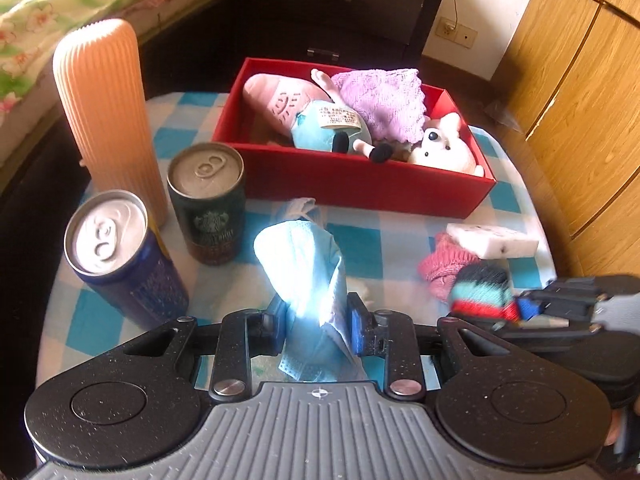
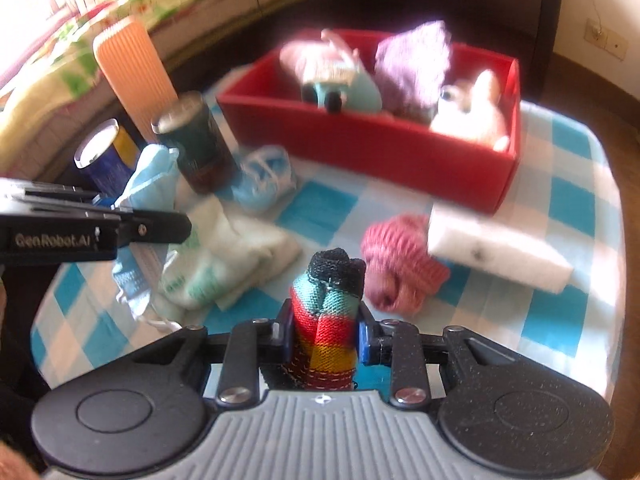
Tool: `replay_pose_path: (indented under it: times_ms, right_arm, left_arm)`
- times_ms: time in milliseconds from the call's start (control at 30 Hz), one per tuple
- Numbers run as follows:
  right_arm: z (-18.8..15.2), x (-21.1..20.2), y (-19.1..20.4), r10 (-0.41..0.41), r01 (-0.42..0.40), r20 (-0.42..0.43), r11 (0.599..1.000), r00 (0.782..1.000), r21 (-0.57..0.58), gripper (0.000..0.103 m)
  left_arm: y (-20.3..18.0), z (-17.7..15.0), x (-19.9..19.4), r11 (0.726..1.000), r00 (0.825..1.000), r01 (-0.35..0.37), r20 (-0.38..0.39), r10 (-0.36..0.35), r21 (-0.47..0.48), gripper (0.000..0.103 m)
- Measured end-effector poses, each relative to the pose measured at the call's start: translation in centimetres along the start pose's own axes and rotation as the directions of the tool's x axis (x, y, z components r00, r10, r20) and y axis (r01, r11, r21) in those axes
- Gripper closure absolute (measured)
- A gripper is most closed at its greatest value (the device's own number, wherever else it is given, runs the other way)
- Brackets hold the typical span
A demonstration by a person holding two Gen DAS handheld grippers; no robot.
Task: Organize soft objects
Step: 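Carry the mask with the left while the right carries the sock to the box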
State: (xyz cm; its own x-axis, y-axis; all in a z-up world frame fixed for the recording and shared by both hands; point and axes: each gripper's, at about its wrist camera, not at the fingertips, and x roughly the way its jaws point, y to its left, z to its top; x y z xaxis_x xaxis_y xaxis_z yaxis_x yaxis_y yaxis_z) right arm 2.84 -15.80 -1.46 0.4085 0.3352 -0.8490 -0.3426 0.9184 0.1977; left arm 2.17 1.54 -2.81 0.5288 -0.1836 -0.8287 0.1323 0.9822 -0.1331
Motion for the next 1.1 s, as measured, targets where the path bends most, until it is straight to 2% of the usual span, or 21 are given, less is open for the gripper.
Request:
replay_pose_path:
  times_ms: [333,733,1100]
  right_arm:
    - [2.6,-2.8,-1.0,-0.063,0.062,0.116,0.998,0.991,0.013,0.096]
    - [5.4,-3.9,-2.1,-0.130,0.126,0.219,0.992,0.967,0.032,0.096]
    - [7.8,-3.8,-4.1,-0.164,0.147,0.264,0.986,0.950,0.085,0.096]
  left_arm:
    - [-1.8,1.5,0.5,0.997,0.998,-0.050,0.043,0.047,0.057,0.072]
    - [-3.8,4.5,1.6,0.994,0.994,-0.062,0.097,0.053,0.091,0.070]
    - [-5.1,7.6,3.2,0.990,0.988,-0.090,0.137,0.075,0.112,0.069]
